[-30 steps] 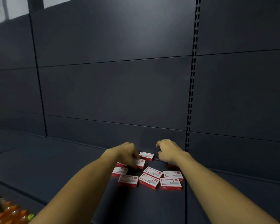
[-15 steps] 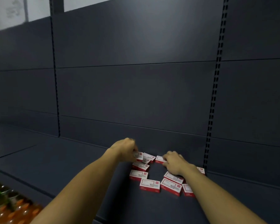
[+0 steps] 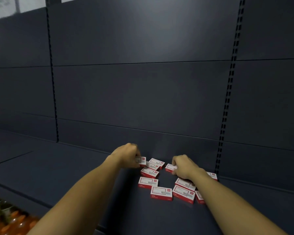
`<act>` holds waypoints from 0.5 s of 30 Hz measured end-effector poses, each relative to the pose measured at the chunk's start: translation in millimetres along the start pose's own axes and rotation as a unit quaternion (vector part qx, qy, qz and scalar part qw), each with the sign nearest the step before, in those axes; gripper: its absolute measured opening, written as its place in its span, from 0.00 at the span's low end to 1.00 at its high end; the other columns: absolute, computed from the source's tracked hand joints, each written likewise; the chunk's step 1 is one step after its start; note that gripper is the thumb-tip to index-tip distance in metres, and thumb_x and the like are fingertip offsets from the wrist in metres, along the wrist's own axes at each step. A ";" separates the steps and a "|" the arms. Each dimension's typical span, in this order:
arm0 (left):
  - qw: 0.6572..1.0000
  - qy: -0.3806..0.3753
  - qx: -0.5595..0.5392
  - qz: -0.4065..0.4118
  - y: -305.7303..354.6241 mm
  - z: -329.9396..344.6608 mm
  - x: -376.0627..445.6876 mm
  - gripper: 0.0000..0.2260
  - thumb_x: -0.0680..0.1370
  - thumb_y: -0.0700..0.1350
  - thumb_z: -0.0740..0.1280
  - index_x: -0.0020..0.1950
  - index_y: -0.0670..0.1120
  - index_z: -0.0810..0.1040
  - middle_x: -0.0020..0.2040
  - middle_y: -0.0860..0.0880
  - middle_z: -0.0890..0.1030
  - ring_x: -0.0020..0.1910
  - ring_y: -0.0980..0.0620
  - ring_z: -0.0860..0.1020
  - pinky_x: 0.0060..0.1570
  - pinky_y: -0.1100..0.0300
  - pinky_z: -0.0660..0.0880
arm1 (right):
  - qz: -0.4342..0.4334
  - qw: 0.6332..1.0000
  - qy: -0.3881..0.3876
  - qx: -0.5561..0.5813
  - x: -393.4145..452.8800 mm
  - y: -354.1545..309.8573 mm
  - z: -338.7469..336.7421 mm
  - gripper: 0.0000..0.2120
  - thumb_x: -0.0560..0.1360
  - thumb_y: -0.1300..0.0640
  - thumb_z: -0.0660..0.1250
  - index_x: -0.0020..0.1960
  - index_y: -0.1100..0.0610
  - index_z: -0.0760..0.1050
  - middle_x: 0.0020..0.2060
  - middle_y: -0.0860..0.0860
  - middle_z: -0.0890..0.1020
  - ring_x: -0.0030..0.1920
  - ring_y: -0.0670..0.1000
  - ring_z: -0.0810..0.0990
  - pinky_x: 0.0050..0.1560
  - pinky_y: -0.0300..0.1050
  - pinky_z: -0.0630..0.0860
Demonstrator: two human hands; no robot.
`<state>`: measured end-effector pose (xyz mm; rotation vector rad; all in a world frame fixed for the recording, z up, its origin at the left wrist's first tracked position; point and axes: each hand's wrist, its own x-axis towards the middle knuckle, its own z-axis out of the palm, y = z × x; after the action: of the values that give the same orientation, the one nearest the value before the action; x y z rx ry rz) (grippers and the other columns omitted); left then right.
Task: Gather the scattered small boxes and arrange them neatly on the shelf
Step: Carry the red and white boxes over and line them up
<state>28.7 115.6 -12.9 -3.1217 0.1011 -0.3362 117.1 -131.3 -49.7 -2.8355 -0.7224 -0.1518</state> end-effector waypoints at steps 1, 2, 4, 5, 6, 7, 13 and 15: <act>1.000 0.001 0.001 0.002 0.1 0.0 1.3 0.16 0.75 0.55 0.73 0.58 0.49 0.83 0.56 0.52 0.77 0.51 0.53 0.77 0.48 0.58 0.78 | 0.000 1.000 0.007 -0.002 -0.4 0.3 -1.1 0.17 0.73 0.55 0.75 0.60 0.53 0.75 0.57 0.52 0.77 0.54 0.52 0.78 0.56 0.49 0.78; 1.000 0.003 0.000 0.004 0.4 -0.1 2.6 0.15 0.75 0.55 0.73 0.58 0.49 0.83 0.56 0.52 0.77 0.50 0.53 0.77 0.48 0.58 0.78 | -0.003 1.000 0.016 -0.005 -1.0 0.6 -2.6 0.20 0.73 0.55 0.75 0.62 0.54 0.75 0.58 0.52 0.77 0.55 0.53 0.78 0.56 0.48 0.78; 1.000 0.008 -0.004 0.009 2.1 -0.8 5.8 0.15 0.75 0.55 0.73 0.57 0.49 0.83 0.56 0.52 0.77 0.50 0.53 0.78 0.48 0.57 0.79 | -0.011 0.999 0.036 -0.016 -3.3 2.2 -7.2 0.23 0.72 0.56 0.76 0.66 0.55 0.75 0.60 0.52 0.76 0.58 0.53 0.77 0.58 0.47 0.77; 1.000 0.011 -0.008 0.012 3.9 -1.4 7.8 0.16 0.74 0.56 0.74 0.57 0.49 0.83 0.56 0.52 0.77 0.49 0.53 0.78 0.48 0.57 0.79 | -0.014 0.999 0.045 -0.021 -5.3 3.5 -10.3 0.24 0.72 0.56 0.75 0.66 0.56 0.75 0.61 0.52 0.75 0.59 0.54 0.76 0.59 0.47 0.76; 1.000 0.016 -0.012 0.014 5.2 -1.7 9.7 0.16 0.74 0.57 0.74 0.57 0.49 0.83 0.55 0.52 0.77 0.49 0.53 0.78 0.48 0.56 0.80 | -0.018 0.998 0.055 -0.026 -7.5 5.0 -13.6 0.23 0.73 0.56 0.75 0.66 0.56 0.75 0.60 0.52 0.75 0.60 0.54 0.75 0.60 0.47 0.76; 0.999 0.020 -0.017 0.020 8.1 -2.0 12.4 0.16 0.74 0.57 0.74 0.56 0.49 0.83 0.55 0.53 0.77 0.48 0.53 0.78 0.48 0.56 0.80 | -0.019 0.997 0.065 -0.030 -10.3 8.2 -17.0 0.22 0.73 0.56 0.74 0.65 0.57 0.76 0.59 0.52 0.74 0.61 0.54 0.75 0.60 0.48 0.75; 0.996 0.038 -0.036 0.077 40.2 -1.6 29.9 0.16 0.73 0.53 0.74 0.58 0.49 0.81 0.58 0.53 0.77 0.50 0.52 0.77 0.50 0.56 0.78 | 0.007 0.993 0.106 -0.042 -43.1 31.8 -37.7 0.19 0.74 0.56 0.71 0.64 0.56 0.78 0.56 0.50 0.73 0.60 0.51 0.72 0.59 0.47 0.74; 0.992 0.043 -0.049 0.104 57.9 -0.9 35.6 0.18 0.74 0.53 0.74 0.61 0.49 0.80 0.59 0.53 0.76 0.52 0.52 0.76 0.50 0.57 0.77 | 0.029 0.992 0.116 -0.046 -58.6 41.0 -44.1 0.19 0.73 0.56 0.72 0.63 0.56 0.78 0.56 0.50 0.73 0.60 0.51 0.72 0.59 0.48 0.75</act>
<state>59.5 55.5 -4.9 -3.1520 0.4531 -0.4745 83.6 -203.5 -23.0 -2.8547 -0.5966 -0.5084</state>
